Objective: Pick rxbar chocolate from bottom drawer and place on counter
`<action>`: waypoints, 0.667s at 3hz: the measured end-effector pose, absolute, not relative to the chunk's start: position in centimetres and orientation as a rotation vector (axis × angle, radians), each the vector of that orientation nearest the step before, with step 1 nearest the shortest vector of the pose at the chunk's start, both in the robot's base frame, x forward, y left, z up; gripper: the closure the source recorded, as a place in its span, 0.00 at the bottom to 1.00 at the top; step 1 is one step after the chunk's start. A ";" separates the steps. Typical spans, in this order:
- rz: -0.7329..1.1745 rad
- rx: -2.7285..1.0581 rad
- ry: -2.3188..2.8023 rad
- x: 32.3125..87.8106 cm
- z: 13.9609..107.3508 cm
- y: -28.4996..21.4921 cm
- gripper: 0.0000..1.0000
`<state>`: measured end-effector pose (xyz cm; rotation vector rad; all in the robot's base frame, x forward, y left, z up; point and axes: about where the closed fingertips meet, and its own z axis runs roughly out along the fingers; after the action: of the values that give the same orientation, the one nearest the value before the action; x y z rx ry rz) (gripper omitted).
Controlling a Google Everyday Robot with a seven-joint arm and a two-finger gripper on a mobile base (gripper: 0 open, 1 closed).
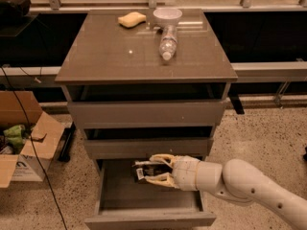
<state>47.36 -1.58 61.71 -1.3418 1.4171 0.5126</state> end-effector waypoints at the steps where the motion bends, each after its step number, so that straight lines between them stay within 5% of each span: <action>1: 0.441 -1.325 1.362 45.0 73.6 -2.8 1.00; 2: 0.338 -1.310 1.298 43.3 87.9 -4.4 1.00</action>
Offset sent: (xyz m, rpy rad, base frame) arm -0.0670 -0.0448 0.4872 -0.1622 -0.3989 -0.1156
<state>43.29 -4.39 87.95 -1.3097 1.2981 0.3383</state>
